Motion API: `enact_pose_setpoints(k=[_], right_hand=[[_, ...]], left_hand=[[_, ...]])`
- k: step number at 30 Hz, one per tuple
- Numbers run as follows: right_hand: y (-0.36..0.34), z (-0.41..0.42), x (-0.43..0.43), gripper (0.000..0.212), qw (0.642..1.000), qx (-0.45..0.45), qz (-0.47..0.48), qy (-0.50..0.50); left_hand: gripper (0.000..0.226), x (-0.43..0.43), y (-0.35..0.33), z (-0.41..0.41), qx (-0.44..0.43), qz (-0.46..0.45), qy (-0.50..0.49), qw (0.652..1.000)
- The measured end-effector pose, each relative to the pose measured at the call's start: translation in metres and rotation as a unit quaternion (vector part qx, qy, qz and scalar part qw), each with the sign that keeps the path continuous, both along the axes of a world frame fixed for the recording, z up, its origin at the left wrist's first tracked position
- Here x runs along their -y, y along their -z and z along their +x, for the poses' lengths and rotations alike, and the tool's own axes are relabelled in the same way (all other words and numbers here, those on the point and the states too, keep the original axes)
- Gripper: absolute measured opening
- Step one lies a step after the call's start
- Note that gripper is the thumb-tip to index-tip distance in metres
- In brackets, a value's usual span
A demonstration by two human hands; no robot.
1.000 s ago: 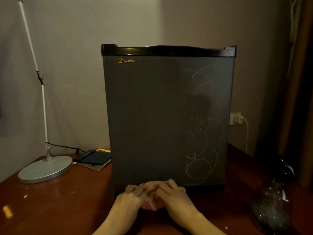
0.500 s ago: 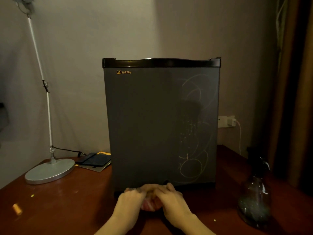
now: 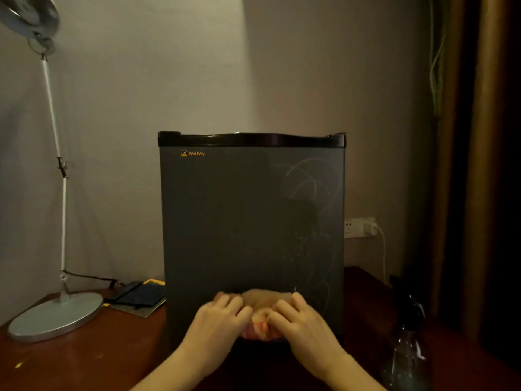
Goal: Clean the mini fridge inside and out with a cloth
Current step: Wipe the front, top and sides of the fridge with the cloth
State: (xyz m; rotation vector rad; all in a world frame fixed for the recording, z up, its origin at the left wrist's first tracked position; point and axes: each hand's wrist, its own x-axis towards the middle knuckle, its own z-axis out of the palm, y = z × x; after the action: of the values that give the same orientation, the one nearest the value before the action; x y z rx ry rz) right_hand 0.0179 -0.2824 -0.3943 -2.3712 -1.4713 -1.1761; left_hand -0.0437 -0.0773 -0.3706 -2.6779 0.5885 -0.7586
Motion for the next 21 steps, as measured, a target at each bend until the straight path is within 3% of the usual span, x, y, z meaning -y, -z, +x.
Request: enact_pose_setpoints(k=[2, 9, 14, 21], right_hand=[[-0.029, 0.006, 0.012, 0.017, 0.999, 0.047, 0.017, 0.006], [-0.16, 0.021, 0.039, 0.037, 0.984, 0.163, 0.048, 0.047], [-0.226, 0.031, 0.048, 0.055, 0.982, 0.172, 0.065, 0.043], [-0.275, 0.048, 0.028, 0.054, 0.976, 0.189, 0.101, 0.037]], left_hand=[[0.042, 0.007, -0.032, 0.007, 0.051, 0.02, 0.01, 0.998], [0.043, 0.035, -0.151, 0.021, 0.232, 0.008, 0.039, 0.972], [0.044, 0.044, -0.218, 0.027, 0.29, 0.035, 0.032, 0.956], [0.045, 0.038, -0.259, 0.044, 0.326, -0.011, -0.018, 0.945]])
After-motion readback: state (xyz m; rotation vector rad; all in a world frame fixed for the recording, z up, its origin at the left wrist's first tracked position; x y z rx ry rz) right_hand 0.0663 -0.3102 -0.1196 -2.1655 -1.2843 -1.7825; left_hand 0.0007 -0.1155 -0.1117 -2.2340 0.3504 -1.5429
